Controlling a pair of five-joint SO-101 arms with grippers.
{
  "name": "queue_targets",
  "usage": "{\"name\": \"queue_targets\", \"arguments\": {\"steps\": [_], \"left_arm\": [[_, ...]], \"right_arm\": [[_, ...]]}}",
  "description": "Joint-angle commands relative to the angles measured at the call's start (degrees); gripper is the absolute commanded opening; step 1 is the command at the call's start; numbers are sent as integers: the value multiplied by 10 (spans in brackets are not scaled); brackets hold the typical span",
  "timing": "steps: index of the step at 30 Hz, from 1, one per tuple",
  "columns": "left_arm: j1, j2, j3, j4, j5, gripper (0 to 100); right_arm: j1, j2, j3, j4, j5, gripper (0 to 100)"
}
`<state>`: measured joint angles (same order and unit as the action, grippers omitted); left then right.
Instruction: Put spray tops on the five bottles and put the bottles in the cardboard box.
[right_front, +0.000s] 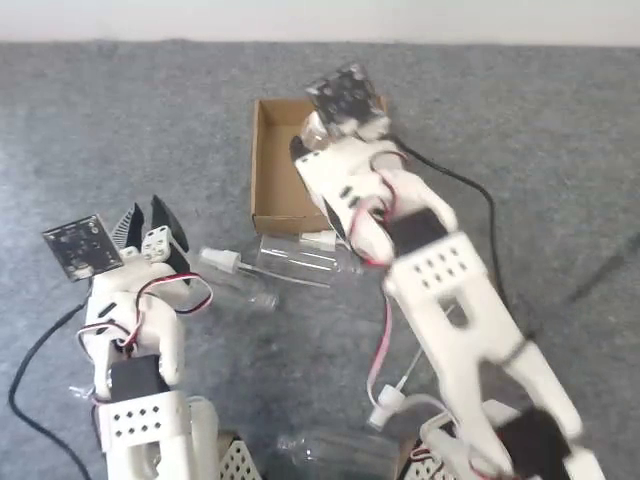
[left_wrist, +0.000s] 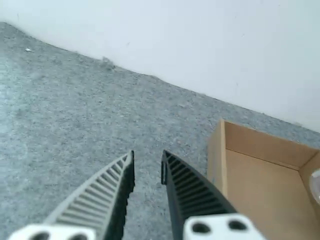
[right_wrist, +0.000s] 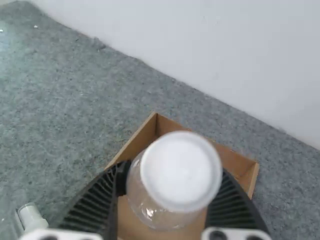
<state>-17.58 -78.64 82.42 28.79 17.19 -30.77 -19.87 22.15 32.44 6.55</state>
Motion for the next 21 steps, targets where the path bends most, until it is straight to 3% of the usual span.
{"name": "queue_targets", "arguments": {"steps": [1, 21], "left_arm": [[-24, -10, -7, -33, 9, 83], [-32, -10, 5, -59, 7, 83]], "right_arm": [[-9, 77, -113, -13, 4, 30], [-12, 353, -370, -13, 4, 30]]}}
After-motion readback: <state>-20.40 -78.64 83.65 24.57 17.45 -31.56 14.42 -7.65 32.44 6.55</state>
